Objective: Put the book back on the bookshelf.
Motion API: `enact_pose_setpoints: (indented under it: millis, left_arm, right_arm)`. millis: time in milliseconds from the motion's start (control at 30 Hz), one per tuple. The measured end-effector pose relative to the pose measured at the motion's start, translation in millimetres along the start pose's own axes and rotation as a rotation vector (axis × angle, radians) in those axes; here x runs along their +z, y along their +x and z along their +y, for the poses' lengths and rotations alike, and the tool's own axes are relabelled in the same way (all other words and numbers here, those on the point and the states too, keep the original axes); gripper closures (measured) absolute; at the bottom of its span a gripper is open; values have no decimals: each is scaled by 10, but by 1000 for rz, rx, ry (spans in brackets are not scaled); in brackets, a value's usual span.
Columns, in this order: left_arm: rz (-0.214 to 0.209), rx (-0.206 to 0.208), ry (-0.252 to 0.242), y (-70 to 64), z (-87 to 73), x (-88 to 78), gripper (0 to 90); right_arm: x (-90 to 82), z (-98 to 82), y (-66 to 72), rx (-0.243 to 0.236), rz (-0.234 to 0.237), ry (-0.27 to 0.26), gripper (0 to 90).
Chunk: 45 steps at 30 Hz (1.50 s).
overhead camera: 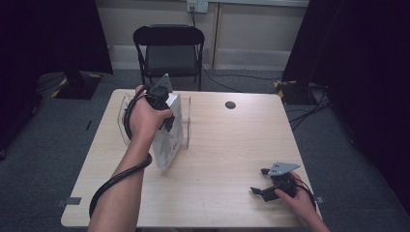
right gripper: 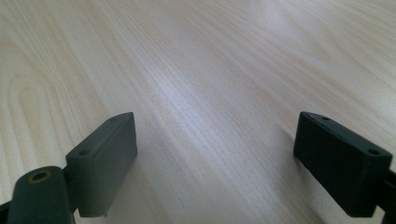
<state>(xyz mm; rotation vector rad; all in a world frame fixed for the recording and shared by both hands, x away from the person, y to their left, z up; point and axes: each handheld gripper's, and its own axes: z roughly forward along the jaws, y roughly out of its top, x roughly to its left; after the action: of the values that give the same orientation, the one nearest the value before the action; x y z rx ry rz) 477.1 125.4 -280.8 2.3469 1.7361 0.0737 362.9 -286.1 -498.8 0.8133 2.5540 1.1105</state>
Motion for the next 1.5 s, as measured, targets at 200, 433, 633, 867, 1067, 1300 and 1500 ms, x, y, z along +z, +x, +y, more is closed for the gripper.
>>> enact_pose_setpoints:
  millis: [200,433,633,867,1067,1300,1500]
  left_arm:
    - [5,2,6,1,39,5,531]
    - [11,-7,6,7,77,11,532]
    - [18,-9,2,6,112,23,531]
    - [22,-23,2,-4,147,59,531]
    - [14,-28,8,-3,184,84,531]
    - [19,-25,10,12,222,82,531]
    - [16,-39,5,19,247,110,531]
  right_arm:
    - [0,0,0,0,0,0,127]
    - [0,0,0,0,-1,0,127]
    - [0,0,0,0,-1,0,127]
    - [0,0,0,0,0,0,127]
    - [0,0,0,1,-1,0,127]
    - [0,0,0,1,-1,0,128]
    - [0,0,0,0,0,0,128]
